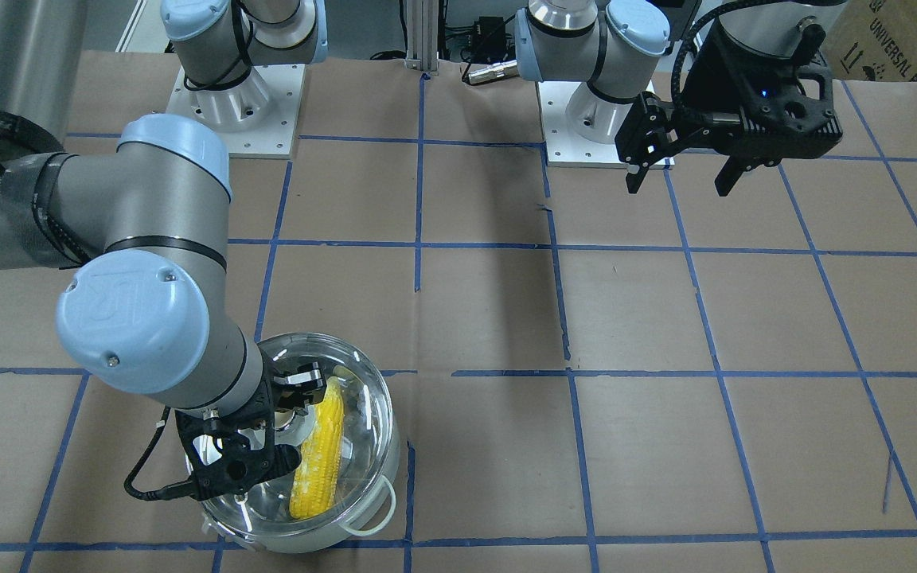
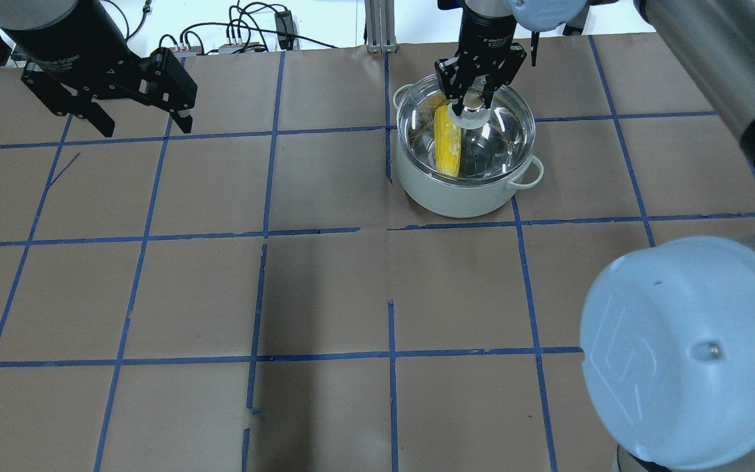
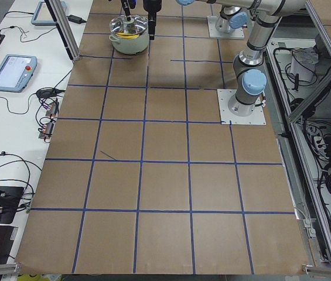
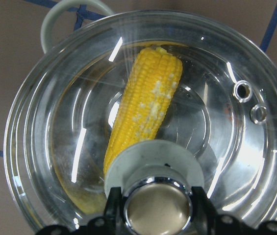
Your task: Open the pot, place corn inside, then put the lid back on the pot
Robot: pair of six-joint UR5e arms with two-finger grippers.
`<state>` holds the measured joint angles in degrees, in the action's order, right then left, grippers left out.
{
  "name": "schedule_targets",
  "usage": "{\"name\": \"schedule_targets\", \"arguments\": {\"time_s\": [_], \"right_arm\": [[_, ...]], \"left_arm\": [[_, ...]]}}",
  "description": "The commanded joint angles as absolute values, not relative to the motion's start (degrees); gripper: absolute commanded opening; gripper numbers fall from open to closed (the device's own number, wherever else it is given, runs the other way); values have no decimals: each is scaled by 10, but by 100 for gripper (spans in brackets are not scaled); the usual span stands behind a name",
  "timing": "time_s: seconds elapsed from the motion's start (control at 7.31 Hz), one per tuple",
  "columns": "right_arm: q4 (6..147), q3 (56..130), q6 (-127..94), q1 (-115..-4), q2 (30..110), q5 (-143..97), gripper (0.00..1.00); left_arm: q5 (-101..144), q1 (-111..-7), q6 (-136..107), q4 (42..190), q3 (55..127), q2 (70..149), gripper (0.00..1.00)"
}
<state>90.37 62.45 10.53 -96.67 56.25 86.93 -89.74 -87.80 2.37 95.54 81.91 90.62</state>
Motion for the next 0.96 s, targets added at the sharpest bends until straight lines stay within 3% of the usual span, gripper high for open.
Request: {"name": "schedule_targets", "arguments": {"time_s": [0.0, 0.14, 0.55, 0.82], "right_arm": [[906, 625, 106, -968, 562, 873, 69], [906, 625, 105, -968, 562, 874, 97], [904, 625, 98, -968, 569, 874, 100], [849, 633, 98, -967, 640, 870, 100]], "left_arm": [[-897, -878, 24, 955, 819, 906, 100], [-897, -878, 24, 955, 819, 906, 100], [-897, -878, 24, 955, 819, 906, 100], [-898, -878, 24, 955, 819, 906, 100]]}}
